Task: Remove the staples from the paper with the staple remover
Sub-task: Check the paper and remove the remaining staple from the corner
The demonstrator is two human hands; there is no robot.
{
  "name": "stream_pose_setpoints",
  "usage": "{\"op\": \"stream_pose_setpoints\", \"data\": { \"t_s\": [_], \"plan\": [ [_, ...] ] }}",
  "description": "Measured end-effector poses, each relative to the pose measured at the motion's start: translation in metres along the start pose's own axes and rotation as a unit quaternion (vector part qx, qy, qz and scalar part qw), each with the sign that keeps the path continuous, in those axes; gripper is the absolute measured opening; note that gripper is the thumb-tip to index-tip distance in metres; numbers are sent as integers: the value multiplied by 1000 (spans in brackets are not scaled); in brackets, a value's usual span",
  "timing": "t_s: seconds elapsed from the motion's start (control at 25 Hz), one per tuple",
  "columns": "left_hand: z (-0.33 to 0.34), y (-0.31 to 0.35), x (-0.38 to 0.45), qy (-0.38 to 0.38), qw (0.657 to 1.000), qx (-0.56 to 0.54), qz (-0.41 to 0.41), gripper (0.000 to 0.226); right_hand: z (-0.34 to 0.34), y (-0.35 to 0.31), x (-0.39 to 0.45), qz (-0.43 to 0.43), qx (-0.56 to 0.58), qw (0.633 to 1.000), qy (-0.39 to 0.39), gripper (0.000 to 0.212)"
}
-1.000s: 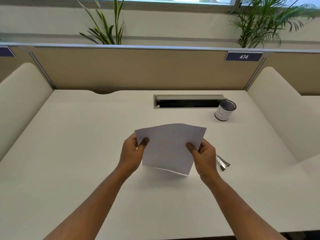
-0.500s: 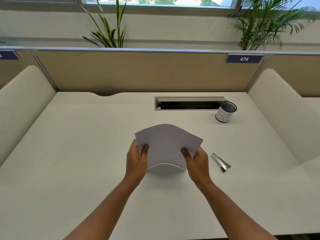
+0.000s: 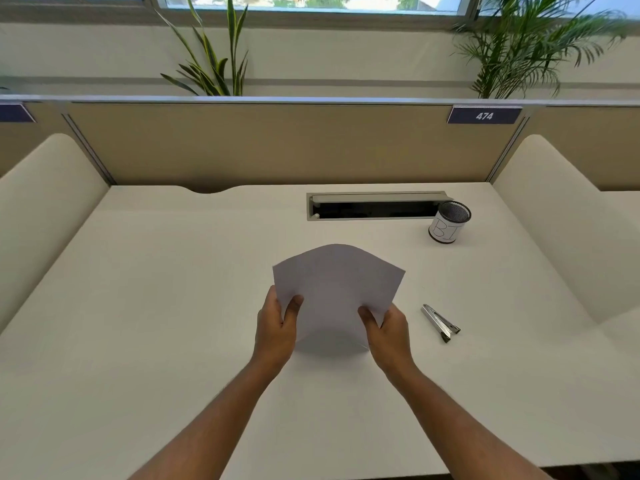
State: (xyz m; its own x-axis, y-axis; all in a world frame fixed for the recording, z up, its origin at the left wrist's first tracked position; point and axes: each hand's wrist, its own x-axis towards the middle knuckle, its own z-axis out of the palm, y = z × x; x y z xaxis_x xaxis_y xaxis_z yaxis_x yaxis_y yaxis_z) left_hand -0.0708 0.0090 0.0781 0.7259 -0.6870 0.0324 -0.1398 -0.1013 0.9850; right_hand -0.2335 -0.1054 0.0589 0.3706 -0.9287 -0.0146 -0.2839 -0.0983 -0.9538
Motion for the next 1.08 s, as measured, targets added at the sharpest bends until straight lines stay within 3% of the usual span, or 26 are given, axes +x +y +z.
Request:
{"op": "stream_pose_setpoints", "data": {
  "t_s": [0.16, 0.36, 0.4, 0.48, 0.56, 0.6, 0.68, 0.76, 0.84, 0.96, 1.08],
  "plan": [
    [3, -1, -2, 22, 1000, 7, 8, 13, 1, 8, -1, 15, -23, 1000, -16, 15],
    [-1, 14, 11, 47, 998, 19, 42, 10, -1, 8, -3, 17, 5, 1000, -17, 14],
    [-5, 17, 14, 50, 995, 52, 71, 15, -3, 5, -3, 19, 26, 999, -8, 20],
    [-15, 23, 21, 47, 980, 128, 146, 18, -13, -9, 1, -1, 84, 996, 36, 56],
    [-25, 30, 31, 26, 948, 220, 228, 14, -28, -30, 11, -94, 21, 992, 85, 84],
    [-27, 36, 36, 9, 926, 267, 265, 13, -36, -40, 17, -154, -48, 983, 88, 85],
    [-23, 48, 38, -30, 883, 339, 324, 9, -42, -57, 28, -230, -145, 962, 15, 64],
    [-14, 57, 32, -45, 857, 362, 364, 11, -39, -65, 32, -225, -164, 958, -75, 33],
    [-12, 55, 24, 9, 867, 353, 351, 22, -38, -61, 32, -192, -135, 969, -79, 22],
    [-36, 36, 17, 162, 887, 324, 288, 70, -47, -45, 29, -125, -60, 989, -51, 37],
    [-54, 9, 13, 179, 946, 180, 201, 97, -49, -31, 27, -72, -14, 996, -43, 38]
  ]
}}
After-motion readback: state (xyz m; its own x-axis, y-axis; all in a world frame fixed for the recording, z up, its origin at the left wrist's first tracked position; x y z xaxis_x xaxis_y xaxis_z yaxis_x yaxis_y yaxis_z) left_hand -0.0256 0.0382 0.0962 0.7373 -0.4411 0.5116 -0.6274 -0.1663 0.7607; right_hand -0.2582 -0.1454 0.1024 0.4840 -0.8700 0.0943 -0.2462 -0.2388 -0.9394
